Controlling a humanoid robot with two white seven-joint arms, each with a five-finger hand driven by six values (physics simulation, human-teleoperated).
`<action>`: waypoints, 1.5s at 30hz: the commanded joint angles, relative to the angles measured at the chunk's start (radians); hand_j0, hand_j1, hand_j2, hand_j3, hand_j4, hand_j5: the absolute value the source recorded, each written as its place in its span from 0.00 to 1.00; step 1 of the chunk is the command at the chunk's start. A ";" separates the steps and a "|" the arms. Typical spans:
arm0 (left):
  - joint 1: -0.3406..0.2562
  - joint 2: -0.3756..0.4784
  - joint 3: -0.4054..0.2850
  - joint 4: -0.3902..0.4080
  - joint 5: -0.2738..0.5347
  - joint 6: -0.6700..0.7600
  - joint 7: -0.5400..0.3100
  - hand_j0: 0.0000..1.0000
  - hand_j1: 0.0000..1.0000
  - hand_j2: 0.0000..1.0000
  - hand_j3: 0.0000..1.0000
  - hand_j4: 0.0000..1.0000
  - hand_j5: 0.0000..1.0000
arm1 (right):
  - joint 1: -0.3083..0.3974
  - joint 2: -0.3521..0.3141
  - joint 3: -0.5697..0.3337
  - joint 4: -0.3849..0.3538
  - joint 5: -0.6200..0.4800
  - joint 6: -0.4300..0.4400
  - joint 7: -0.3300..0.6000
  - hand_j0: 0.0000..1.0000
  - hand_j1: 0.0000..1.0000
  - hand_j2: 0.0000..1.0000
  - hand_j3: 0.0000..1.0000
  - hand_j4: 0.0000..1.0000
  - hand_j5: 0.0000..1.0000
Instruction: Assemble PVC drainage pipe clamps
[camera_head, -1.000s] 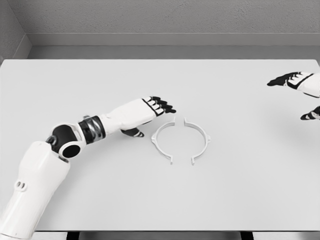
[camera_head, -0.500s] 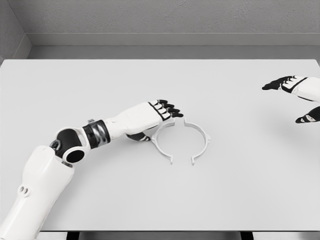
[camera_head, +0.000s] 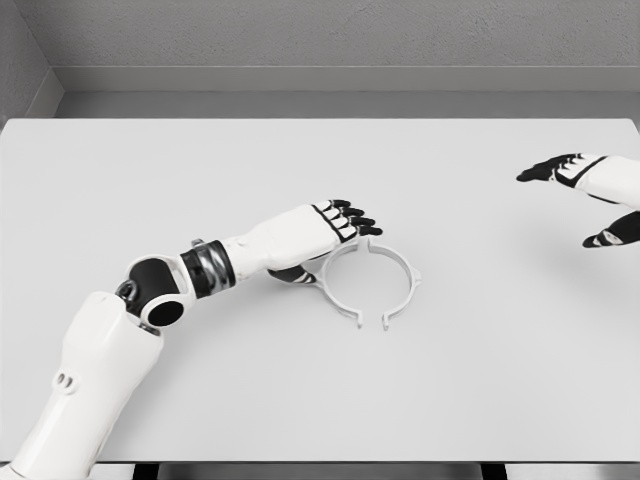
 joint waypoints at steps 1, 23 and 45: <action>0.000 -0.001 0.003 0.000 0.005 0.002 0.002 1.00 1.00 1.00 1.00 1.00 1.00 | 0.000 0.000 0.003 0.000 -0.006 0.003 0.000 1.00 1.00 1.00 1.00 1.00 1.00; -0.023 -0.026 0.022 0.060 -0.021 0.002 0.002 1.00 1.00 1.00 1.00 1.00 1.00 | -0.002 0.001 0.003 -0.025 -0.003 0.003 0.000 1.00 1.00 1.00 1.00 1.00 1.00; -0.017 -0.072 0.014 0.049 -0.051 0.002 0.000 1.00 1.00 1.00 1.00 1.00 1.00 | -0.029 0.057 0.152 -0.028 0.101 0.003 -0.304 1.00 1.00 1.00 1.00 1.00 1.00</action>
